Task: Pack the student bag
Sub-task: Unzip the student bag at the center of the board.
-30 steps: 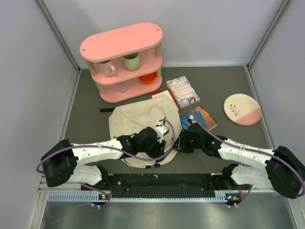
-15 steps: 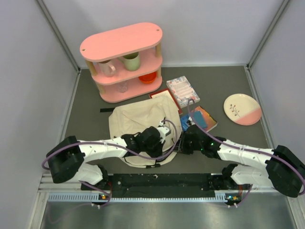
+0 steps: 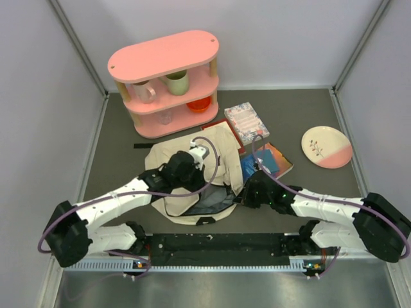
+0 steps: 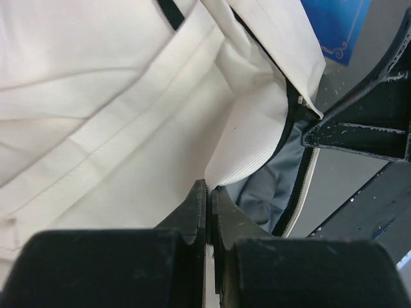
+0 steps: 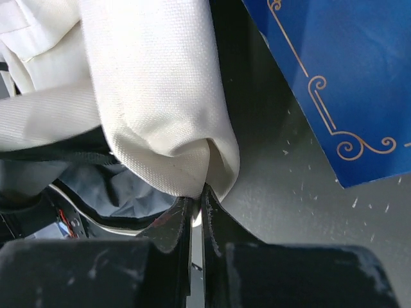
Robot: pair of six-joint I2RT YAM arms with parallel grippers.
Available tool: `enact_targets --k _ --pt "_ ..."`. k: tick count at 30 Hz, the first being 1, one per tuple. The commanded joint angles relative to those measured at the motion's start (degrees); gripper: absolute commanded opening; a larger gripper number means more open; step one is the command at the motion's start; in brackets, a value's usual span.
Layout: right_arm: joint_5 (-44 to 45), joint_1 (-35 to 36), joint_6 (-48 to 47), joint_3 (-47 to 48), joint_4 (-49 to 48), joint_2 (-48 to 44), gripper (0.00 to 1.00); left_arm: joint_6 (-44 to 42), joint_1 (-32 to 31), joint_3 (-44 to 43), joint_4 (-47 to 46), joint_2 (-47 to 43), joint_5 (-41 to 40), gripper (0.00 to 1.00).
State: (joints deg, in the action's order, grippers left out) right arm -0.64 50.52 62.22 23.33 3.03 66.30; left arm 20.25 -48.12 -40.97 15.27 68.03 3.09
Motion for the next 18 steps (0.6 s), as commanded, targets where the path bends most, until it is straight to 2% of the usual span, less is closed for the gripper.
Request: enact_targets --k 1,11,17,18 --pt "4.25 0.19 -0.69 0.04 3.22 2.60 0.00 -3.55 4.34 -2.97 4.33 -5.18 -3.97 0.00" --pt "4.51 0.19 -0.87 1.28 1.63 4.98 0.00 -1.62 6.19 -5.26 6.88 -10.01 -8.71 0.00" --pt "4.16 0.10 -2.36 3.12 0.75 8.22 0.00 -0.03 6.81 -7.19 9.26 -14.22 -18.11 0.00" --pt "3.90 0.19 -2.54 3.30 0.40 8.75 0.00 -0.99 7.16 -6.93 8.47 -15.02 -16.99 0.00"
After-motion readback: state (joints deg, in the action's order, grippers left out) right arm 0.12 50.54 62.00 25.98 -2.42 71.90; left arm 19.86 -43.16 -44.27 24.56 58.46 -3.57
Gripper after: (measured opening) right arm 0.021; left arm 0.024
